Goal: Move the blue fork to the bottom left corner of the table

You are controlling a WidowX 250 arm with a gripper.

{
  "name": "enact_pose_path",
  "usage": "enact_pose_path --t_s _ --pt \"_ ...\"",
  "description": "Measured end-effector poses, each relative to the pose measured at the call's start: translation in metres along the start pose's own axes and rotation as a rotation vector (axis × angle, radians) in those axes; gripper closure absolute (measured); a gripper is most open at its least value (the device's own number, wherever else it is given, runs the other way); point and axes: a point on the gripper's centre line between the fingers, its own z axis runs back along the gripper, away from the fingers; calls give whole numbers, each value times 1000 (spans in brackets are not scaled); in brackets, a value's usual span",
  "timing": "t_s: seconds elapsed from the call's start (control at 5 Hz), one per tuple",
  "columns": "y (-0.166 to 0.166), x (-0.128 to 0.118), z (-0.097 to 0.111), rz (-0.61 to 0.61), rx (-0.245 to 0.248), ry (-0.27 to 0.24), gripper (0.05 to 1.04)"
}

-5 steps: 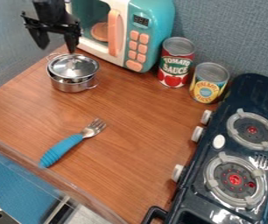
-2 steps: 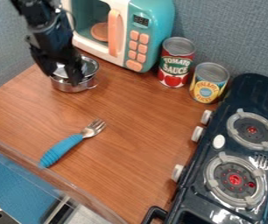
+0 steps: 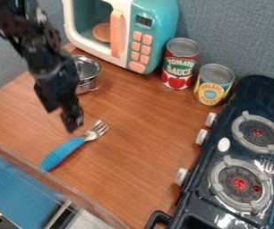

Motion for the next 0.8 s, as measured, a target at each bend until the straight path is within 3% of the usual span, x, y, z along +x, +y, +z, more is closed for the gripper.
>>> enact_pose_path --t_s 0.6,0.8 --pt "-15 -16 -49 -32 6 122 84" --pt "-17 -15 -51 -29 -15 122 127"
